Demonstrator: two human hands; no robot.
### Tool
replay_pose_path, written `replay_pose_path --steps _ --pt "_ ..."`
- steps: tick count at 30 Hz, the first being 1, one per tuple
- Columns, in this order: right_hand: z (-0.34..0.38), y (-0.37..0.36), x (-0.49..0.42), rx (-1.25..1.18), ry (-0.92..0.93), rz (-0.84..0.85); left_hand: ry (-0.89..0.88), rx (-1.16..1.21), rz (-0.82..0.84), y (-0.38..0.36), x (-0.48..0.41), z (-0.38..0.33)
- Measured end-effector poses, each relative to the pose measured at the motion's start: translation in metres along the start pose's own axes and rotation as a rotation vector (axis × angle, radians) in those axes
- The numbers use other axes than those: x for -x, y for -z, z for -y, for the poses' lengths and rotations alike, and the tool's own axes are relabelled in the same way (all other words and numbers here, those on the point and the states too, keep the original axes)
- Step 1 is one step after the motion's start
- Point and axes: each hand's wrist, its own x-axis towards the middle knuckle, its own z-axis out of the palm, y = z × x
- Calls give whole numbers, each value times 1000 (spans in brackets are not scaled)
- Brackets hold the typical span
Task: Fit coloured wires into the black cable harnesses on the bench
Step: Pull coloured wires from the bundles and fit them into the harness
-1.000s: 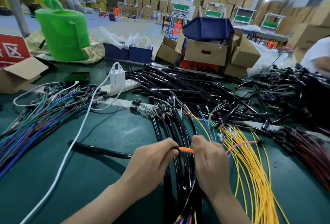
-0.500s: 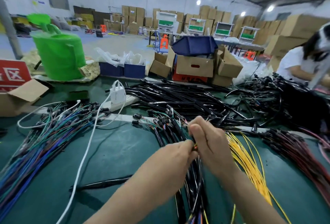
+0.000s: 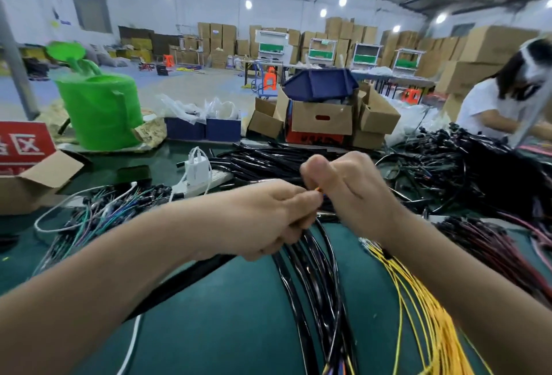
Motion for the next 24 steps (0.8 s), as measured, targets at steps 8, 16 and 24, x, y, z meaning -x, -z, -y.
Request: replay_pose_path --steps 8,16,24 --pt "-24 -6 28 -579 -625 149 -146 -84 -169 -4 5 6" --pt "-16 8 31 116 -303 132 -20 -130 -20 -9 13 21" --pt "27 1 35 -194 -190 162 -34 84 130 -17 17 18"
